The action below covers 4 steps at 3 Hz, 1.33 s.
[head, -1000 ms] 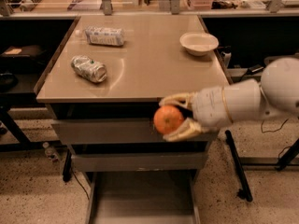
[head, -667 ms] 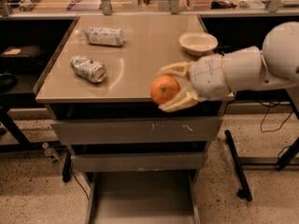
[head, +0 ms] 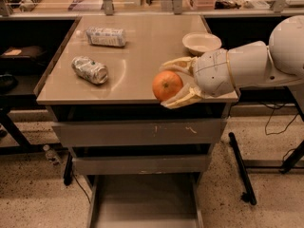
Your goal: Pick orange from bottom drawer and place on counter
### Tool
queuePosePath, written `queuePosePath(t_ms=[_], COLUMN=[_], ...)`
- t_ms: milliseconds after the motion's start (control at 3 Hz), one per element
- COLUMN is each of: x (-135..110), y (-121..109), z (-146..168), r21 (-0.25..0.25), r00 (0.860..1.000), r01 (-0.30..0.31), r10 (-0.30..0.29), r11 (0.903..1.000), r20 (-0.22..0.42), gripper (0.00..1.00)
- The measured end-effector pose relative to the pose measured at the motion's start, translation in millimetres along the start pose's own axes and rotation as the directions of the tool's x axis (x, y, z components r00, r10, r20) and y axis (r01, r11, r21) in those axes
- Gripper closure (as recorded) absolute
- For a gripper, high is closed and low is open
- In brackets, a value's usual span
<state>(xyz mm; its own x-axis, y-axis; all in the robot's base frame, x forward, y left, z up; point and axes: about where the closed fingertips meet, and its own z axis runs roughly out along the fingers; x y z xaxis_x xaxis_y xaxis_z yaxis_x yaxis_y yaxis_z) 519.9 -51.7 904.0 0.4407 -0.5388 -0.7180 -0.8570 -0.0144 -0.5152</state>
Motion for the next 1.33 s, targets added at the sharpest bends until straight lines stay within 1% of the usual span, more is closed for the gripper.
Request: queuePosePath(t_ms=[333,667,1000,1333], x=[4,24,44,58], y=[-11,-62,-129,-173], z=[6,22,50,80], r21=[0.017,0.078,0.114,0.108], r00=[1.000,0.998,0.991,0.980], r01=[-0.010,-0.055,-0.131,-0.191], r10=[0.010,0.056,0.134,0.197], r11=[0.9998,0.9954,0.9848,0.9756], r20=[0.004,-0.007,-0.021,-0.040], gripper=[1.00,1.00,1.00,1.00])
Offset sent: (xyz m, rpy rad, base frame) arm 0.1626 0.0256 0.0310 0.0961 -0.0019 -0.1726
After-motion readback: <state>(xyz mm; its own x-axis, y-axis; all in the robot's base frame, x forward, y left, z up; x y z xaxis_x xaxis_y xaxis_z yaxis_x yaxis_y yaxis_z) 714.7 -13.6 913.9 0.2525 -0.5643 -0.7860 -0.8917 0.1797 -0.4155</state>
